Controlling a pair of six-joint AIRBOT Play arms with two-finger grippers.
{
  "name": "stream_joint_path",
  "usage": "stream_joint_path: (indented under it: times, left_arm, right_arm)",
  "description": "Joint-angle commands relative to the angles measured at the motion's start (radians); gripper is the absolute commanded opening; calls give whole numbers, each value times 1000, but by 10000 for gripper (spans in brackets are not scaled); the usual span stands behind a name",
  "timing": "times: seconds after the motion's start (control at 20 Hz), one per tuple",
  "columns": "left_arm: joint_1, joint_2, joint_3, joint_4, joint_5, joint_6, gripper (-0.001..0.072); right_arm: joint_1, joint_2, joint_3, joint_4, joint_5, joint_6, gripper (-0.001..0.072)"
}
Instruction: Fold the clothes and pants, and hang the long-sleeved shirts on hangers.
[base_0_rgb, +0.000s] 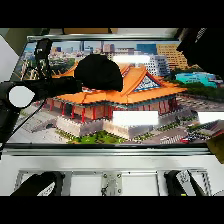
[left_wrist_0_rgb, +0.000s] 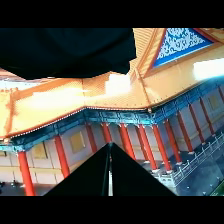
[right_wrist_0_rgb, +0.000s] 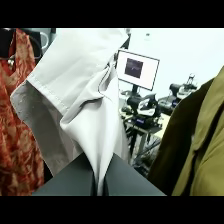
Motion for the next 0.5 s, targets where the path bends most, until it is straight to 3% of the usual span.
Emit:
stream_joint_path:
  times: [0.0,0.45]
  left_arm:
    - [-1,0,1,0,0,-2,15]
    - [-1,-1,1,0,0,-2,15]
  right_arm:
    - [-3,-5,35,-39,-4,3,5]
    - [-3,4,35,-37,-58,33,5]
